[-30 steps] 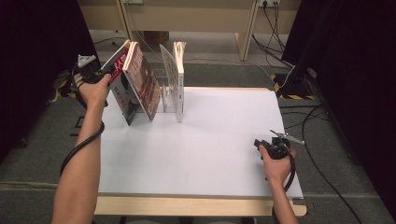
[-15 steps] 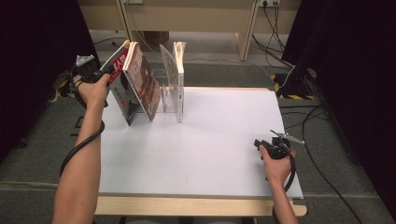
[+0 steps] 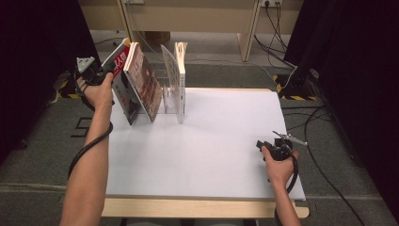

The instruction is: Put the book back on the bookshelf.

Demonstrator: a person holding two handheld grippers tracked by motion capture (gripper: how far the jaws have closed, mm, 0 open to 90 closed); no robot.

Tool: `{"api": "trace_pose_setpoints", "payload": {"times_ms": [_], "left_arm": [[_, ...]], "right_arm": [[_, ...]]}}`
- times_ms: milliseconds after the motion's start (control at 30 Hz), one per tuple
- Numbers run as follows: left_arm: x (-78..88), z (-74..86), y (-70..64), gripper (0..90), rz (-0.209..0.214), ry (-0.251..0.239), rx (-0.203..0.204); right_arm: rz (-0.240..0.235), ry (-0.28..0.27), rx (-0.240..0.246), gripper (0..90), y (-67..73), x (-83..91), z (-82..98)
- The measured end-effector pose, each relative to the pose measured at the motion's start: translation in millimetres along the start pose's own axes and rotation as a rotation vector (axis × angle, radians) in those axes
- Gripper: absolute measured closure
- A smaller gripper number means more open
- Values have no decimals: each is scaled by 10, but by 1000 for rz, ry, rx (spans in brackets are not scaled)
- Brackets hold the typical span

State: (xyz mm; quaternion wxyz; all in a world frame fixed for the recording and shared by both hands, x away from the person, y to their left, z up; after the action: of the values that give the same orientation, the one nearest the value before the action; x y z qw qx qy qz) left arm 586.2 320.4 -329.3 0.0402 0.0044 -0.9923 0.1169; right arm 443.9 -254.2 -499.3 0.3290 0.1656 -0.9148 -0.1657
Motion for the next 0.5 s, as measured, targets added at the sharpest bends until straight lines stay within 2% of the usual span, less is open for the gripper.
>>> {"api": "trace_pose_setpoints", "payload": {"times_ms": [100, 267, 367, 400, 500], "left_arm": [[-1, -2, -24, 863, 10, -19, 5], [8, 22, 1, 862, 1, -40, 9], [43, 45, 84, 861, -24, -45, -11], [72, 59, 163, 860, -41, -46, -24], [97, 67, 233, 859, -54, -42, -30]], "right_arm": [[2, -3, -1, 629, -4, 2, 1], [2, -3, 0, 629, -4, 2, 1], [1, -2, -2, 629, -4, 3, 3], [0, -3, -5, 629, -3, 7, 1], [1, -6, -2, 629, -12, 7, -1]]}}
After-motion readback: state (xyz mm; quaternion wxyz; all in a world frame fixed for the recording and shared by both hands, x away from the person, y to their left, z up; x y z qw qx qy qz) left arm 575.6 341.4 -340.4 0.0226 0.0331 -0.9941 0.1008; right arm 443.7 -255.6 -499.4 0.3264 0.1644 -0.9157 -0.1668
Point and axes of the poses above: each handheld gripper's, and its own axes: x roughly backward along the jaws, z roughly out of its underside, y roughly to its left, the point moved 4 cm from there along -x, roughly forward along the jaws, and after that the axes turned 7 degrees about -z, right-handed, at the moved point
